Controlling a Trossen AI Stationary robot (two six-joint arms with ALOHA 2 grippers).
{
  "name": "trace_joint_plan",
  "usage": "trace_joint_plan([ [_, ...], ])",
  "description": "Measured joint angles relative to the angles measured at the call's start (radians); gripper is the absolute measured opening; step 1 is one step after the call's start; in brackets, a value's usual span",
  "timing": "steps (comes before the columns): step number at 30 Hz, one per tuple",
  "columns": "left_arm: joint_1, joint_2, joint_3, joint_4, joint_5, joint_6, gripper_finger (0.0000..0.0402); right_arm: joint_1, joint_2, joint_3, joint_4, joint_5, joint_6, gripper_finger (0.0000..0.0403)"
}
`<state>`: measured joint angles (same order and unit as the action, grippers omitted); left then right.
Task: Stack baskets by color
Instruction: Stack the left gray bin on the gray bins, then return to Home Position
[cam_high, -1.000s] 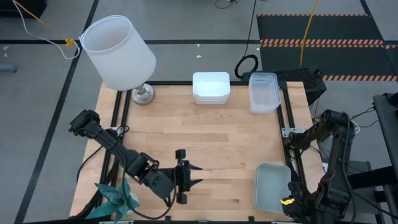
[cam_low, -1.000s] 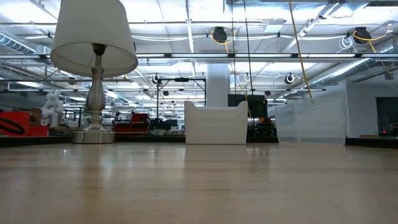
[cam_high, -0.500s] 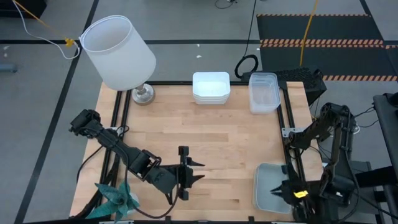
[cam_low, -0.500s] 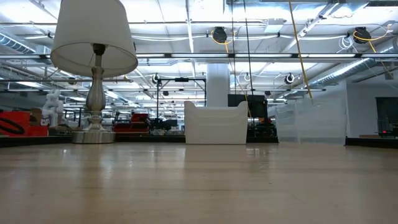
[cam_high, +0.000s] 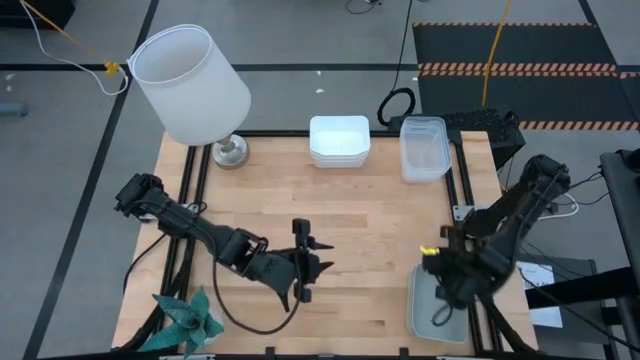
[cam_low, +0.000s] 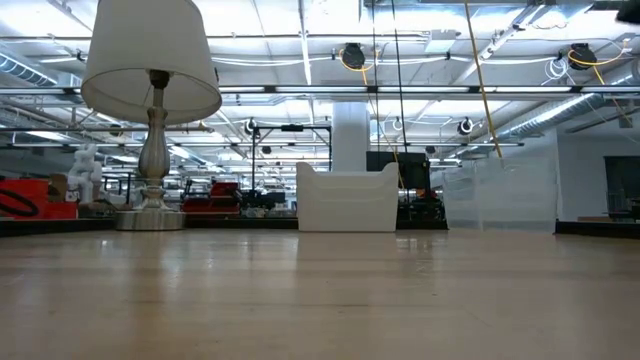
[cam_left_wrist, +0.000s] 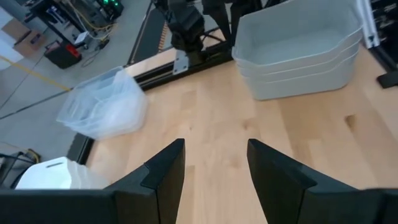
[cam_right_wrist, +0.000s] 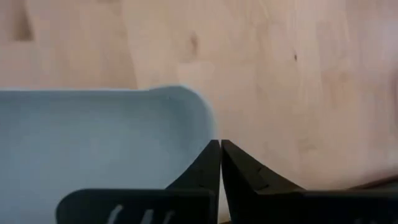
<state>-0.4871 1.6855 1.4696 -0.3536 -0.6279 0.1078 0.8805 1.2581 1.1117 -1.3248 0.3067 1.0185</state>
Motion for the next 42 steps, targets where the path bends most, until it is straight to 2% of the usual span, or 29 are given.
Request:
trace_joint_plan([
  [6,0.015,0.0,0.0,-0.019,0.002,0.0,0.0175,-0.094,-0.046,-0.059,0.078,-0.075,-0.115,0.0006],
  [14,0.015,0.0,0.0,-0.018,0.002,0.03,0.0175,-0.132,-0.06,-0.069,0.215,-0.071,-0.246,0.0006],
  [16,0.015,0.0,0.0,-0.018,0.002,0.041,0.0175,-0.142,-0.061,-0.069,0.236,-0.042,-0.276,0.0006],
  [19,0.015,0.0,0.0,-0.009,0.001,0.068,0.0175,-0.159,-0.073,-0.069,0.314,0.061,-0.373,0.0006],
  [23,0.041,-0.009,0.0,0.03,-0.004,0.119,0.0175,-0.198,-0.106,-0.069,0.514,0.233,-0.68,0.0006],
  [25,0.075,-0.023,0.0,0.039,-0.006,0.096,0.0175,-0.231,-0.136,-0.069,0.64,0.269,-0.849,0.0006],
  [27,0.11,-0.037,-0.007,0.033,-0.01,0.057,0.0175,-0.273,-0.17,-0.087,0.796,0.232,-1.0,0.0006],
  [30,0.152,-0.04,-0.027,0.002,-0.008,0.026,0.0175,-0.342,-0.229,-0.165,1.005,0.081,-1.184,0.0002],
  [34,0.193,-0.055,-0.081,0.012,0.006,0.014,0.0175,-0.46,-0.312,-0.272,1.223,-0.101,-1.312,0.0001],
  [37,0.226,-0.095,-0.175,0.065,0.023,0.046,0.0175,-0.555,-0.363,-0.331,1.304,-0.193,-1.354,0.0001],
  [42,0.299,-0.213,-0.375,0.256,0.143,0.057,0.0174,-0.68,-0.427,-0.391,1.317,-0.261,-1.367,0.0001],
])
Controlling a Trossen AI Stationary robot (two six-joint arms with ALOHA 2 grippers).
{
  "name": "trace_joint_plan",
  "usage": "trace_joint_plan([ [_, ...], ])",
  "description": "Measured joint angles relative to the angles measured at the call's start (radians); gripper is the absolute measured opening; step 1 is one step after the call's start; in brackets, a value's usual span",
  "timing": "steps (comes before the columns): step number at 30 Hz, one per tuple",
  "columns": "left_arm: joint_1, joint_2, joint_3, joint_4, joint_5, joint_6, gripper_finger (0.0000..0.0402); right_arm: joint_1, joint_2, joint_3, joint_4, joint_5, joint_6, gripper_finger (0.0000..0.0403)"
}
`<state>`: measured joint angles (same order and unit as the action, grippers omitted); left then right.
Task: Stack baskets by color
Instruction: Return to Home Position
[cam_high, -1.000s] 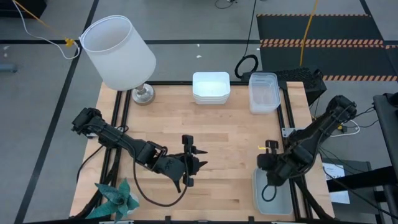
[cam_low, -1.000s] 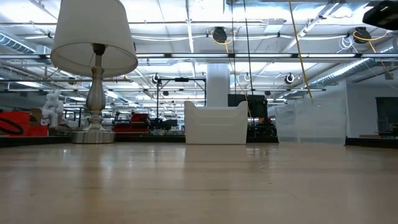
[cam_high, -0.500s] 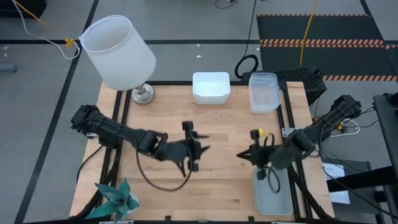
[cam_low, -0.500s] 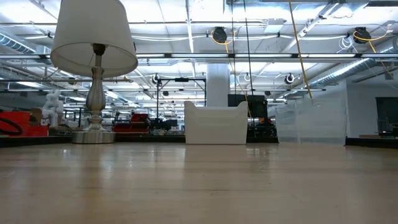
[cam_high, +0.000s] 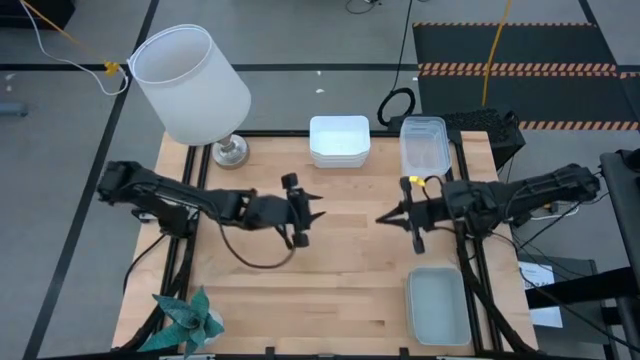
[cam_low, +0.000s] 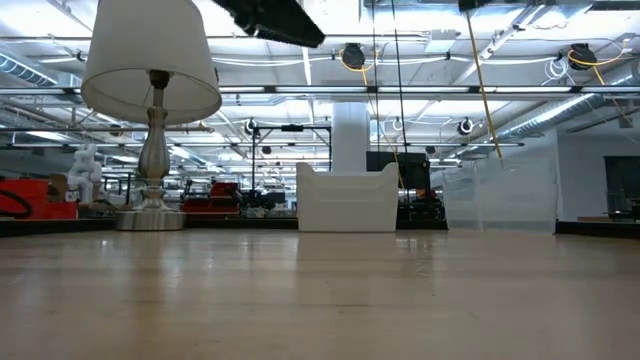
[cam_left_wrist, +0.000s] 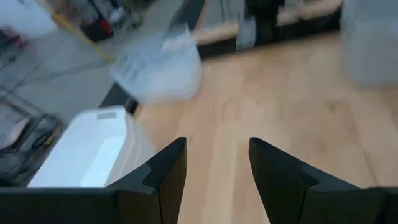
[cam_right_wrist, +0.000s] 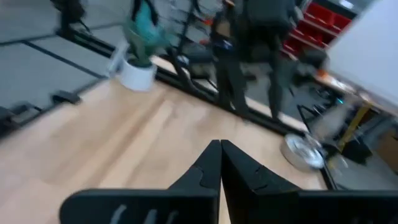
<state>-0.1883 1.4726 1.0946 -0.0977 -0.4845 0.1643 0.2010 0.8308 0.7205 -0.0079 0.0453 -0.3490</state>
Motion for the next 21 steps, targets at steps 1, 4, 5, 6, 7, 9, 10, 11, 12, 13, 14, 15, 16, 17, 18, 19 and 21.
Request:
trace_joint_plan([
  [1,0.01,-0.028,-0.039,0.048,0.021,0.006,0.0174,-0.016,-0.012,-0.016,-0.002,-0.001,-0.001,0.0001],
  [4,0.031,-0.132,-0.159,0.093,0.075,0.015,0.0174,-0.056,-0.048,-0.067,-0.003,-0.013,-0.004,0.0],
  [5,0.038,-0.161,-0.185,0.119,0.094,0.017,0.0174,-0.068,-0.063,-0.086,-0.005,-0.025,-0.003,0.0],
  [6,0.042,-0.198,-0.21,0.13,0.101,0.017,0.0174,-0.08,-0.076,-0.104,-0.001,-0.034,0.0,0.0],
  [7,0.045,-0.237,-0.235,0.126,0.101,0.017,0.0174,-0.092,-0.088,-0.123,0.013,-0.049,0.004,0.0],
  [9,0.045,-0.304,-0.269,0.141,0.1,0.017,0.0174,-0.111,-0.119,-0.165,0.03,-0.076,0.018,0.0],
  [10,0.044,-0.335,-0.286,0.146,0.102,0.017,0.0174,-0.12,-0.13,-0.186,0.045,-0.087,0.021,0.0],
  [11,0.044,-0.369,-0.307,0.137,0.103,0.017,0.0174,-0.13,-0.142,-0.206,0.064,-0.101,0.023,0.0],
  [12,0.043,-0.396,-0.324,0.137,0.103,0.015,0.0174,-0.137,-0.155,-0.222,0.078,-0.102,0.022,0.0],
  [13,0.042,-0.42,-0.338,0.155,0.104,0.011,0.0174,-0.144,-0.168,-0.239,0.085,-0.103,0.019,0.0],
  [14,0.042,-0.447,-0.357,0.168,0.104,0.009,0.0174,-0.154,-0.175,-0.254,0.093,-0.103,0.011,0.0],
  [15,0.042,-0.475,-0.379,0.174,0.103,0.009,0.0174,-0.165,-0.183,-0.266,0.108,-0.102,0.001,0.0],
  [16,0.042,-0.497,-0.398,0.181,0.103,0.006,0.0174,-0.175,-0.195,-0.278,0.12,-0.102,-0.004,0.0],
  [17,0.042,-0.513,-0.413,0.192,0.102,-0.004,0.0174,-0.184,-0.204,-0.292,0.133,-0.1,-0.004,0.0],
  [18,0.044,-0.528,-0.43,0.199,0.099,-0.016,0.0174,-0.191,-0.206,-0.308,0.156,-0.098,0.008,0.0],
  [19,0.047,-0.544,-0.447,0.19,0.089,-0.03,0.0174,-0.195,-0.208,-0.322,0.183,-0.093,0.038,0.0],
  [21,0.05,-0.561,-0.468,0.189,0.063,-0.06,0.0174,-0.191,-0.22,-0.354,0.231,-0.075,0.091,0.0],
])
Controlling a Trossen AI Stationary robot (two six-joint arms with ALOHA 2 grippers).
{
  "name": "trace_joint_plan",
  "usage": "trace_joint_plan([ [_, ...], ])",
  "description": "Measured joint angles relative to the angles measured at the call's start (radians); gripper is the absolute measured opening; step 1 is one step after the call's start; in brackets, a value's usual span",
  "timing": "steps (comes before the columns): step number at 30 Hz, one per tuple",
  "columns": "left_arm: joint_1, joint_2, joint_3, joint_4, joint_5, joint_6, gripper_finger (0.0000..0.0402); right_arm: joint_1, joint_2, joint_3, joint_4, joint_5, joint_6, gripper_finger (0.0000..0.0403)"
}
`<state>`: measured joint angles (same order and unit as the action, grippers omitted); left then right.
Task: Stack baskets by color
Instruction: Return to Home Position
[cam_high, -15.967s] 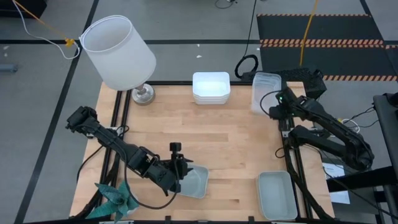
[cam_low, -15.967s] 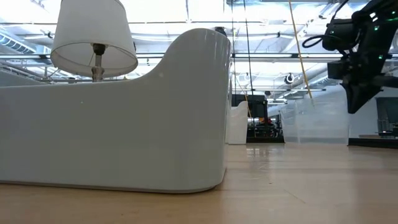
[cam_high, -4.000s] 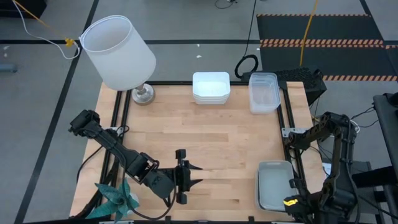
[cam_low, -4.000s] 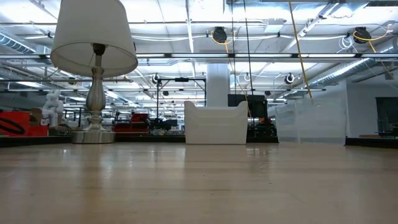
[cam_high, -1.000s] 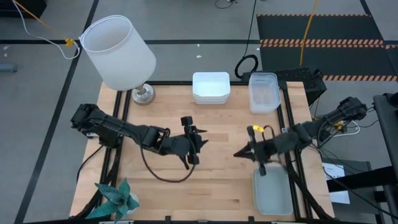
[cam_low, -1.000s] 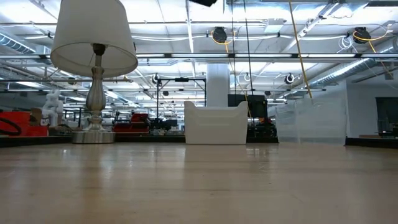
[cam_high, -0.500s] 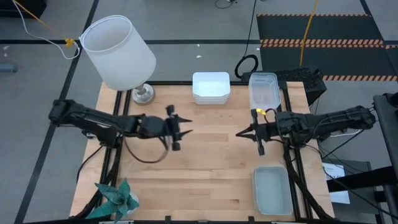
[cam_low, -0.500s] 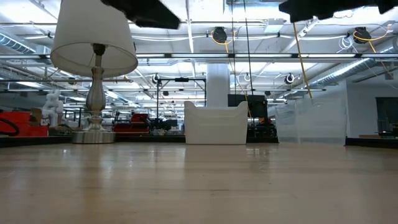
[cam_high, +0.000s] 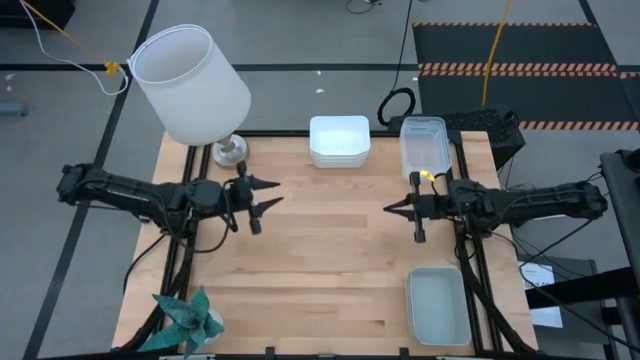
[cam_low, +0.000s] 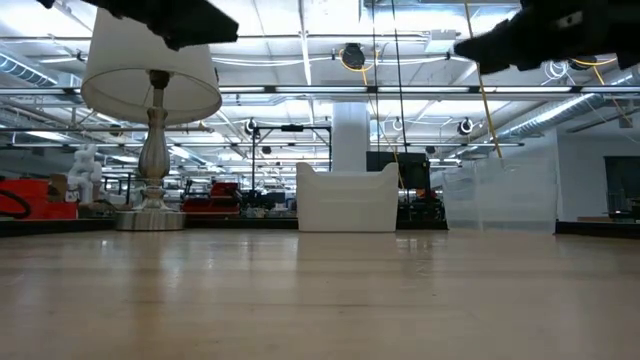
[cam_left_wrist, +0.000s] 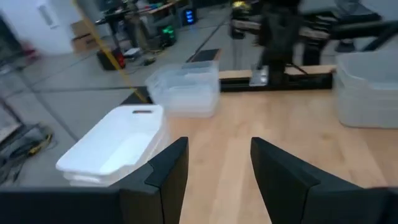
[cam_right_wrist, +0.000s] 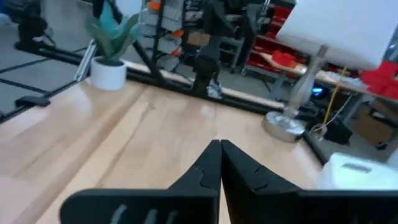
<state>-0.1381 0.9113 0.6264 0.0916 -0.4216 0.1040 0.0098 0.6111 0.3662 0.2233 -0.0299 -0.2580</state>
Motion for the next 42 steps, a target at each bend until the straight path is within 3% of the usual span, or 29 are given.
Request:
trace_joint_plan([
  [9,-0.002,-0.011,-0.016,-0.173,-0.044,-0.213,0.0175,0.058,-0.047,-0.133,0.074,0.008,0.029,0.0],
  [17,-0.011,-0.007,-0.016,-0.186,-0.058,-0.19,0.0159,0.058,-0.146,-0.225,0.087,0.004,0.002,0.0],
  [23,-0.022,-0.008,-0.089,-0.1,-0.049,-0.153,0.0097,0.058,-0.193,-0.261,0.102,0.003,-0.027,0.0],
  [31,-0.02,-0.017,-0.225,0.116,0.065,-0.078,0.001,0.058,-0.216,-0.3,0.124,0.003,-0.049,0.0],
  [42,-0.033,-0.127,-0.398,0.264,0.123,-0.075,0.0005,0.058,-0.221,-0.316,0.158,0.003,-0.068,0.0],
])
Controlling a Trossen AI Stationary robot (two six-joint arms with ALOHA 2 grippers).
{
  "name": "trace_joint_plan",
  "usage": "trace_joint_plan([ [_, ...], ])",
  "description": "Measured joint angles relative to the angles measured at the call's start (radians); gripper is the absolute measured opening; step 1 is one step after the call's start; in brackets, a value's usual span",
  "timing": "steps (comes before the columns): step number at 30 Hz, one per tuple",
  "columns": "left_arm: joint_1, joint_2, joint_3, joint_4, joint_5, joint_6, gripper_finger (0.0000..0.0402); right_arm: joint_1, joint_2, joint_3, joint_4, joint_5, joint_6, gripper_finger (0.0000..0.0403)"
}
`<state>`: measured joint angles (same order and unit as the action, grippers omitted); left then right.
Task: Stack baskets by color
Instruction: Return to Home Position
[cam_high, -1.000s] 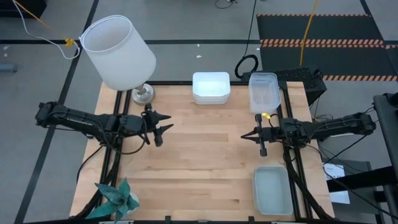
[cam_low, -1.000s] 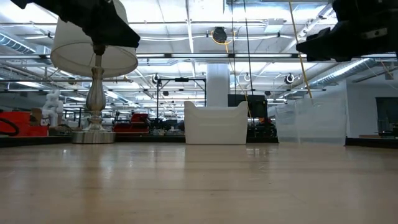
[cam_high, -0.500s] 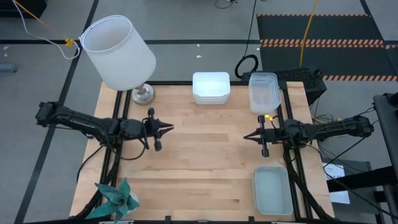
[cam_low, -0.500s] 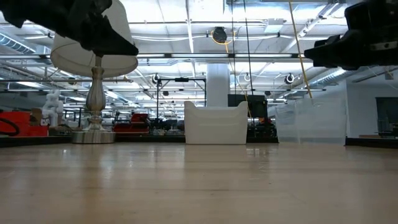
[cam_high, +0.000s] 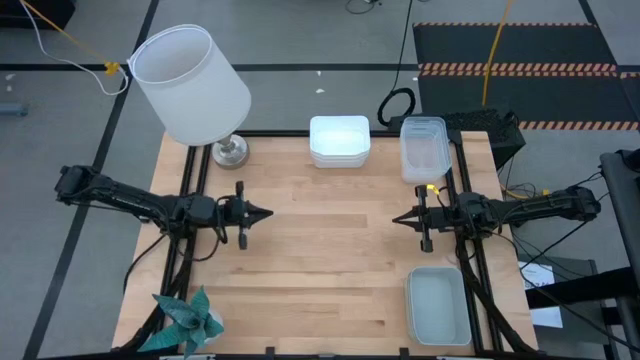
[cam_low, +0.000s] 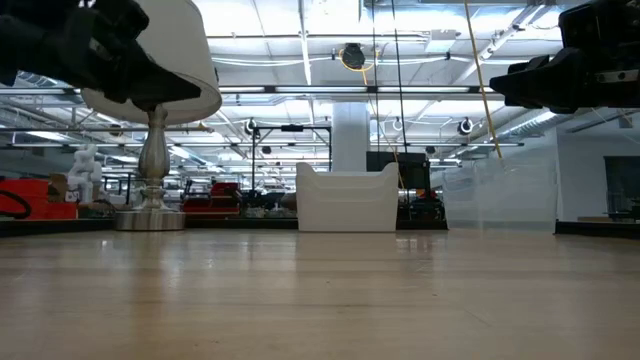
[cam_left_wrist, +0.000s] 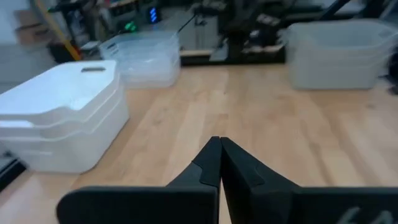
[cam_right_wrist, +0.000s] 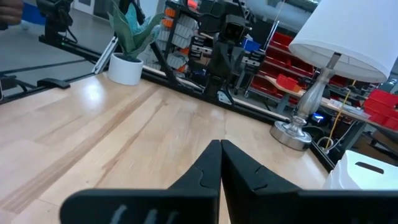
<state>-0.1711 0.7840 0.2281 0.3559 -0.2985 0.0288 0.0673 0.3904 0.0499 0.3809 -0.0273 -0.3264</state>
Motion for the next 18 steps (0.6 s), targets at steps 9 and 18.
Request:
trace_joint_plan([
  [9,0.0,-0.18,-0.15,0.108,0.108,0.041,0.0006,0.0,0.0,-0.002,-0.004,0.0,-0.003,0.0],
  [18,0.0,-0.345,-0.207,0.11,0.171,0.107,0.0007,0.0,0.0,-0.003,0.0,0.0,-0.008,0.0],
])
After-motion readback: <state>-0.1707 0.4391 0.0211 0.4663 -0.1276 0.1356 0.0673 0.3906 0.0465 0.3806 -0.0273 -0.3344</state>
